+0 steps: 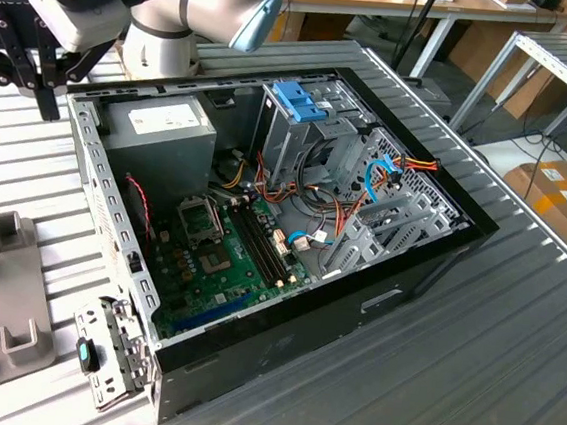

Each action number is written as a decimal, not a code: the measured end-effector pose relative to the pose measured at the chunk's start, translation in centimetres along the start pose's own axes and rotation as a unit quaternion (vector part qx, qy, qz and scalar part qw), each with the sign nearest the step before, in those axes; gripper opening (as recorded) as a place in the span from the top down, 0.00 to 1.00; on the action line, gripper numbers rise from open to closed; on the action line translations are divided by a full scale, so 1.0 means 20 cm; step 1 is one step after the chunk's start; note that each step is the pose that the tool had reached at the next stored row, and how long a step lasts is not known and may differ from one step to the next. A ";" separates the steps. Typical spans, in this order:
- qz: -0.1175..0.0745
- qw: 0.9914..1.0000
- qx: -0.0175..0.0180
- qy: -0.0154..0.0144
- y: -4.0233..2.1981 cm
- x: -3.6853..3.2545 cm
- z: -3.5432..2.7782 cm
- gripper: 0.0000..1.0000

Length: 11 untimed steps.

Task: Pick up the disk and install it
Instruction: 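Reach for the disk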

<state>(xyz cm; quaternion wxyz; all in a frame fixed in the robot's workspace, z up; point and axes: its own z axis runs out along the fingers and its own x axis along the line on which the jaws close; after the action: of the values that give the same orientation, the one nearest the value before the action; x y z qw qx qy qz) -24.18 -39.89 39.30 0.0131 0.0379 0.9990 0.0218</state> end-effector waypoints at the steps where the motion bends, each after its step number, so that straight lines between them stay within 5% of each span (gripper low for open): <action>1: 0.000 1.000 0.000 0.000 0.000 0.002 0.000 0.89; 11: 0.000 1.000 0.000 0.000 -0.001 0.018 0.000 0.89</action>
<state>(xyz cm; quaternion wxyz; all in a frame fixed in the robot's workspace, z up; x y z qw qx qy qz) -24.53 -39.89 39.30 0.0131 0.0378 0.9990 0.0218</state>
